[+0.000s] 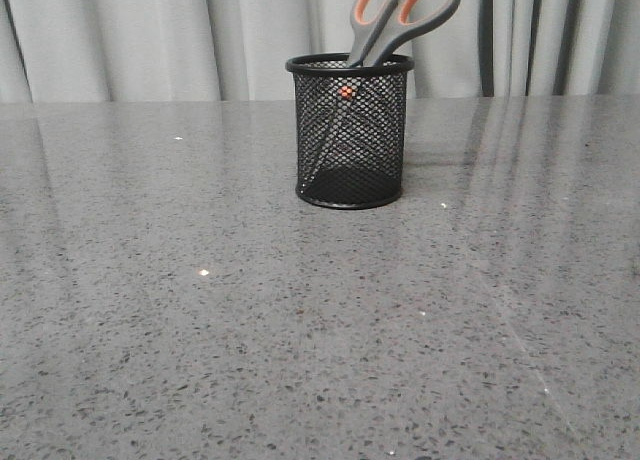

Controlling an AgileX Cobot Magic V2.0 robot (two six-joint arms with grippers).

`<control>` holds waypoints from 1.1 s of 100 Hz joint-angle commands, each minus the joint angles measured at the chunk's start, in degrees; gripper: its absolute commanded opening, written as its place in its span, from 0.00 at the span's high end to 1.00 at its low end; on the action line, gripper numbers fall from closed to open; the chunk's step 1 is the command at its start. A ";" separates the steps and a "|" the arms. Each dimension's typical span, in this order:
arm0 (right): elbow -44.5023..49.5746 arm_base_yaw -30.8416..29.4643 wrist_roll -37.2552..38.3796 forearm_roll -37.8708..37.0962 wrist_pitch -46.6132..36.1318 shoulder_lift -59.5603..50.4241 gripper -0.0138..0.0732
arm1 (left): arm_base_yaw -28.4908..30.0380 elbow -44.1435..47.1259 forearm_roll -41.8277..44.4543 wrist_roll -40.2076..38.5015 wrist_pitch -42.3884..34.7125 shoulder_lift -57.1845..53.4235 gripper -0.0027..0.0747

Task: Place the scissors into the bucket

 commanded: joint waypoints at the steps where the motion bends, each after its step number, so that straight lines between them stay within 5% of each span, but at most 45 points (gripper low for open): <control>1: -1.49 -0.14 0.11 0.35 -4.36 0.25 0.93 | -0.05 -1.57 -1.77 -0.09 -2.20 0.51 0.99; 45: -1.49 -0.14 0.11 0.35 -4.36 0.25 0.93 | -0.05 -1.25 2.87 -1.31 -6.40 0.51 0.99; 52: -1.49 -0.14 0.11 0.35 -4.36 0.25 0.93 | 0.07 -0.59 12.67 -9.16 -8.90 0.51 0.99; 79: -1.49 -0.14 0.11 0.35 -4.36 0.25 0.93 | 0.07 8.76 65.03 -60.58 -20.38 -3.94 0.99; 110: -1.49 -0.14 0.11 0.35 -4.36 0.25 0.93 | 1.83 15.77 64.58 -63.59 -16.51 -12.56 0.99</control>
